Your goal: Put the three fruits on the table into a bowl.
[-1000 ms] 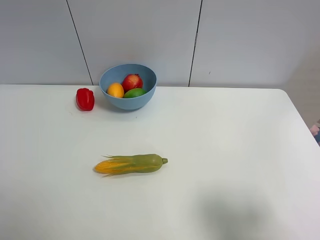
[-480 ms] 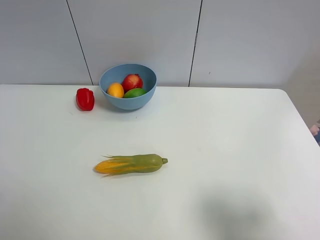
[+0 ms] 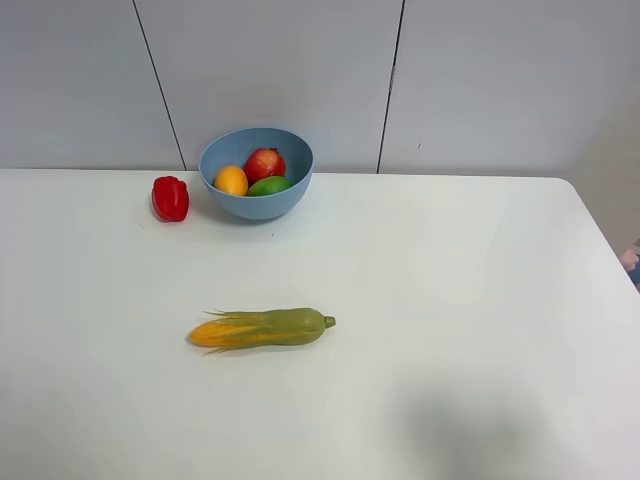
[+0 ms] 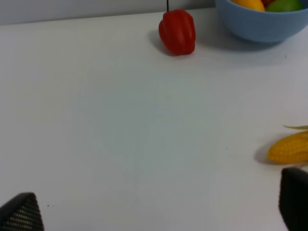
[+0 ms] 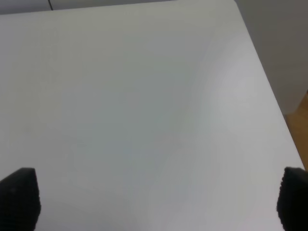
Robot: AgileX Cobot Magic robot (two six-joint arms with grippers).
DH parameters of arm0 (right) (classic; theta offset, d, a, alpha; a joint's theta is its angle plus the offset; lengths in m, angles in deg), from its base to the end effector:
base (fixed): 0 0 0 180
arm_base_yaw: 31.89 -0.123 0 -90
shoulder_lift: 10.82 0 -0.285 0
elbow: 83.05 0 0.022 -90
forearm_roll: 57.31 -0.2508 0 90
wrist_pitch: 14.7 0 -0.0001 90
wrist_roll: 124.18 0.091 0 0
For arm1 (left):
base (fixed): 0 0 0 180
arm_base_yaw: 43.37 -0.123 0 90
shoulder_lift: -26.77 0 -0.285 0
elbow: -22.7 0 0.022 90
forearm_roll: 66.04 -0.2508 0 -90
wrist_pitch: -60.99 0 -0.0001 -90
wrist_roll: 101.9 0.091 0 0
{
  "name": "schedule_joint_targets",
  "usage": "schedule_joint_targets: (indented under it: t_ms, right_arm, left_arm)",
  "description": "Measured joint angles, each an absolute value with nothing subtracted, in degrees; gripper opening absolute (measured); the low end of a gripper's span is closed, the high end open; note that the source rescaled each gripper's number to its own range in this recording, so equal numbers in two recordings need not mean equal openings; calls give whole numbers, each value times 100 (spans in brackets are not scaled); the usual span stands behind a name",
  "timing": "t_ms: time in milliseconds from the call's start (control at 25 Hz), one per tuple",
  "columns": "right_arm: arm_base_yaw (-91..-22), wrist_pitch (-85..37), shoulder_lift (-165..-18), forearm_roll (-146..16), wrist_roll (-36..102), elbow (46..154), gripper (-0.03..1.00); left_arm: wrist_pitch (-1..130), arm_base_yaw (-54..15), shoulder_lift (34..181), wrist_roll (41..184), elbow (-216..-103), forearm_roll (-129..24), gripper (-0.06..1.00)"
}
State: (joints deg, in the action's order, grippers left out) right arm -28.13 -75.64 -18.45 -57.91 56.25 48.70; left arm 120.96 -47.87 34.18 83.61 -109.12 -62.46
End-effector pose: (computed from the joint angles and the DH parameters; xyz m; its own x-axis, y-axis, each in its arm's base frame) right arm -0.0060 0.0012 0.2786 -0.4494 0.0422 -0.8923 0.0631 0.9979 0.0154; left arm -0.0058 -0.0054 0.2804 -0.4304 0.0311 -0.9021 -0.0018 0.9994 0.0353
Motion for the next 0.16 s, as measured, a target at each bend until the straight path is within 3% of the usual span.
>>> schedule_joint_targets:
  t_ms: [160]
  right_arm:
    - [-2813,-7564,-1845,-5791,5645,4870,99]
  left_arm:
    - [12096,-4787,3418,8361,-10912,-6246,100]
